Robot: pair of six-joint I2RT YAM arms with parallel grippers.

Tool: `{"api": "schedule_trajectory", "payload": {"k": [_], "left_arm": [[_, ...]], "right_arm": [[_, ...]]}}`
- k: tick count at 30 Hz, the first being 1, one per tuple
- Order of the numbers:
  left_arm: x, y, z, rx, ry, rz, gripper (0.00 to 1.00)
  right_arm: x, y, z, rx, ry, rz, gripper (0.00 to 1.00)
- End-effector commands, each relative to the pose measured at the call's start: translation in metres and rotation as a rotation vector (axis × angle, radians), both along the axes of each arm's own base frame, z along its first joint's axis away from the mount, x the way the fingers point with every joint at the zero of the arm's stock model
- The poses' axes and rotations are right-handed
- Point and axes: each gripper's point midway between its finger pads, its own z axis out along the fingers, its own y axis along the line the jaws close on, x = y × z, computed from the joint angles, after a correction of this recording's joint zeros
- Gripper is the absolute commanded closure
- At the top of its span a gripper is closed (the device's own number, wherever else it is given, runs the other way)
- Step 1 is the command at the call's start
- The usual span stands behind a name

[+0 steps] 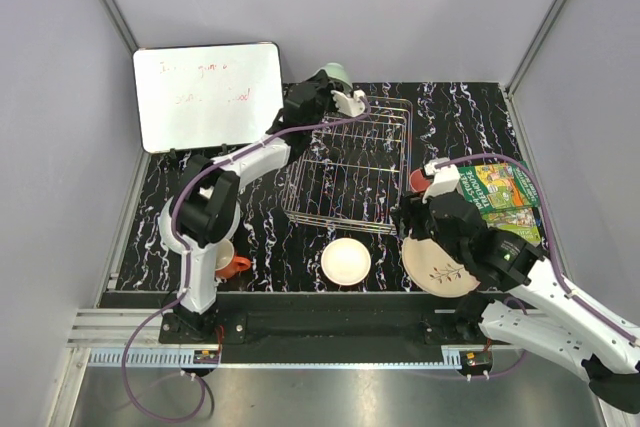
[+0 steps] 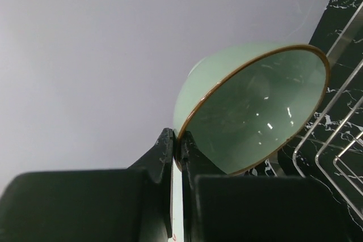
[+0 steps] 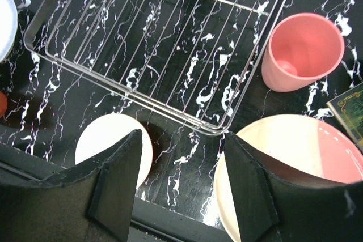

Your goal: Load the mixed dishes into the dish rack

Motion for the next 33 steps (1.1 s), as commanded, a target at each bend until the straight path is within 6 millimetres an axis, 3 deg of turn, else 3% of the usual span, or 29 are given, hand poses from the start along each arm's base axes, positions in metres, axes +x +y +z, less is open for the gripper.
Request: {"api": "schedule_trajectory", "payload": {"k": [1, 14, 27, 29, 31, 32, 33], "left_arm": [[0.000, -0.002, 0.037, -0.105, -0.131, -0.019, 1.00], [-0.002, -0.001, -0.026, -0.065, -0.043, -0.012, 1.00], [0.000, 0.000, -0.058, -0.029, -0.021, 0.014, 1.00], [0.000, 0.001, -0.061, -0.019, -0.022, 0.024, 0.74], [0.000, 0.003, -0.059, -0.019, -0.024, 0.034, 0.41], [0.000, 0.003, -0.056, -0.021, -0.028, 0.035, 0.31], [-0.001, 0.004, -0.053, -0.026, -0.031, 0.040, 0.28]], "right_arm": [[0.009, -0.002, 0.029, 0.010, -0.078, -0.026, 0.32], [0.010, -0.002, 0.047, 0.034, -0.096, -0.029, 0.32], [0.010, -0.002, 0.050, 0.023, -0.085, -0.026, 0.30], [0.010, 0.000, 0.050, 0.024, -0.083, -0.024, 0.27], [0.010, 0.000, 0.048, 0.018, -0.075, -0.023, 0.26], [0.010, 0.000, 0.046, 0.013, -0.068, -0.025, 0.26], [0.009, 0.000, 0.044, 0.007, -0.058, -0.024, 0.25]]}}
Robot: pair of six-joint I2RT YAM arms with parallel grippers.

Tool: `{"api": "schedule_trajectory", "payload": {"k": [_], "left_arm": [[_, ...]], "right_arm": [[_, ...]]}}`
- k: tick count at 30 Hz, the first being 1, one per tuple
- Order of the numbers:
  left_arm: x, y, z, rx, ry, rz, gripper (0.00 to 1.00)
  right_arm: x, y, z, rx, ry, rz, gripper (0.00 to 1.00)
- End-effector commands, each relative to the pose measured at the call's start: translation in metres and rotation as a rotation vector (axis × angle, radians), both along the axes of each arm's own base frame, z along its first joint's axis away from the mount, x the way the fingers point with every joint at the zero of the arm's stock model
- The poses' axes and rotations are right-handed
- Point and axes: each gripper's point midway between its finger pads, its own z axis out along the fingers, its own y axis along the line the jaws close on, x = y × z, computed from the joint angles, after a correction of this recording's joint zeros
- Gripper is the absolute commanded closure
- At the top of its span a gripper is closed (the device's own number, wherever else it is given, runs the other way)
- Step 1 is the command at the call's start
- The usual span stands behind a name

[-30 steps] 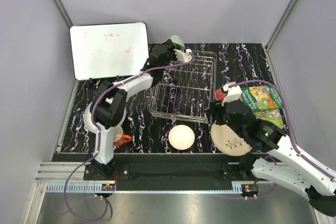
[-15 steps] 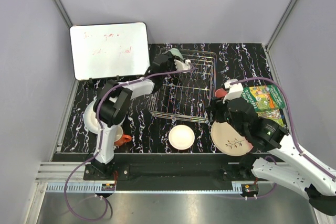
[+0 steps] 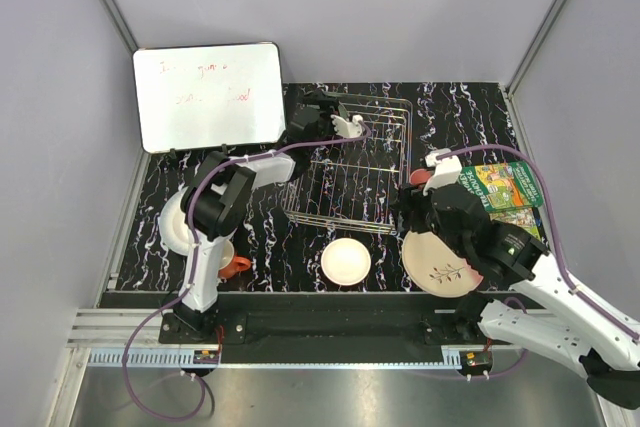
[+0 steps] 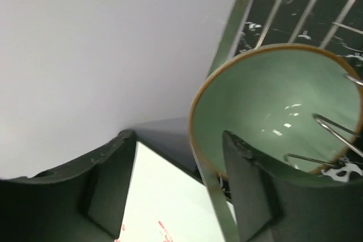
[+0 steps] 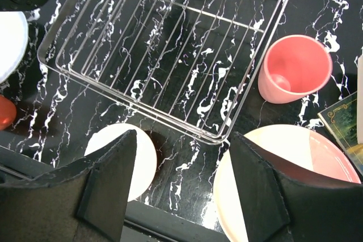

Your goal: Load the mixed dishes into the dish rack

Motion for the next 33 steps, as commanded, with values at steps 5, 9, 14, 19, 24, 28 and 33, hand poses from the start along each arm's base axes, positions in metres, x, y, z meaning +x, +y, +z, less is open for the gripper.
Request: {"api": "schedule_trajectory", "payload": {"k": [5, 9, 14, 19, 24, 28, 33], "left_arm": [[-0.004, 0.002, 0.078, -0.123, -0.164, 0.029, 0.06], [-0.011, 0.005, 0.106, -0.155, -0.198, 0.044, 0.01], [-0.030, 0.016, 0.154, -0.199, -0.237, 0.058, 0.01], [-0.058, 0.040, 0.201, -0.237, -0.238, 0.100, 0.01], [-0.089, 0.073, 0.215, -0.297, -0.091, 0.190, 0.01], [-0.127, 0.103, 0.227, -0.348, -0.021, 0.235, 0.01], [-0.162, 0.128, 0.201, -0.368, 0.103, 0.288, 0.01]], "right_arm": [[-0.005, 0.006, -0.005, -0.017, 0.055, 0.027, 0.24], [-0.020, 0.019, -0.029, -0.001, 0.163, 0.095, 0.25], [-0.042, 0.039, -0.053, 0.041, 0.286, 0.206, 0.25], [-0.048, 0.055, -0.077, 0.047, 0.411, 0.217, 0.26], [-0.059, 0.067, -0.104, 0.100, 0.527, 0.212, 0.27], [-0.064, 0.071, -0.123, 0.130, 0.583, 0.187, 0.29], [-0.068, 0.077, -0.144, 0.184, 0.616, 0.182, 0.31]]}}
